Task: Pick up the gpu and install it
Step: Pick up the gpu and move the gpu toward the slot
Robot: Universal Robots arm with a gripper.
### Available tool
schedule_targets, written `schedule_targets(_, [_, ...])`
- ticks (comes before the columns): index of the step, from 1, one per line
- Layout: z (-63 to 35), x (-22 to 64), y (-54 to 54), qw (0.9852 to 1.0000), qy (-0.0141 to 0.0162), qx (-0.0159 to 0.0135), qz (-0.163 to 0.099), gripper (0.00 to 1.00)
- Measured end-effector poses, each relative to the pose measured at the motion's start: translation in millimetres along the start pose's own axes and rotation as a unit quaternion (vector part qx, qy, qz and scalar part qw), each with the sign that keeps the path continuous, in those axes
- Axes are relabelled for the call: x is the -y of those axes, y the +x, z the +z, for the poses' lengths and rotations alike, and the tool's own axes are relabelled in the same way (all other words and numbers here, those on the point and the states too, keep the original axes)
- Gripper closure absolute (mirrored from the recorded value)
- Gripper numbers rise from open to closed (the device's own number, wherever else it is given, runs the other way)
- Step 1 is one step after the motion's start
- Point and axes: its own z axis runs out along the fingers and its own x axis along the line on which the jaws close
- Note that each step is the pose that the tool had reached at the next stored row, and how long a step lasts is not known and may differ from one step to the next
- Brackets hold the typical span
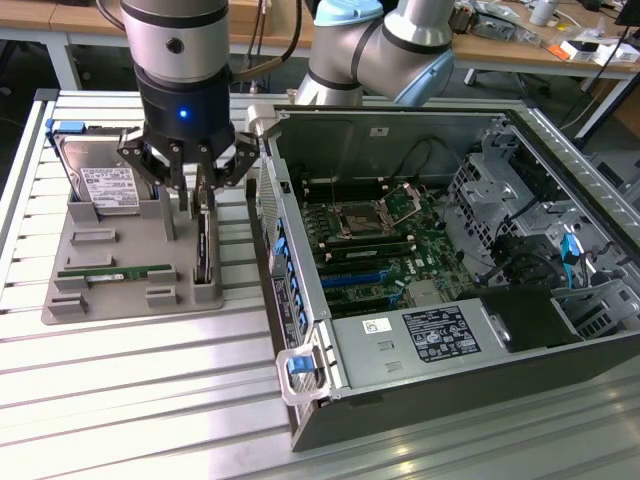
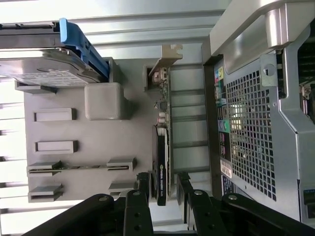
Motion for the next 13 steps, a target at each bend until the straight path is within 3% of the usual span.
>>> schedule_targets(13, [15.8,0.0,-9.4,1.0000,0.0003,0.0000,0.000,0.64])
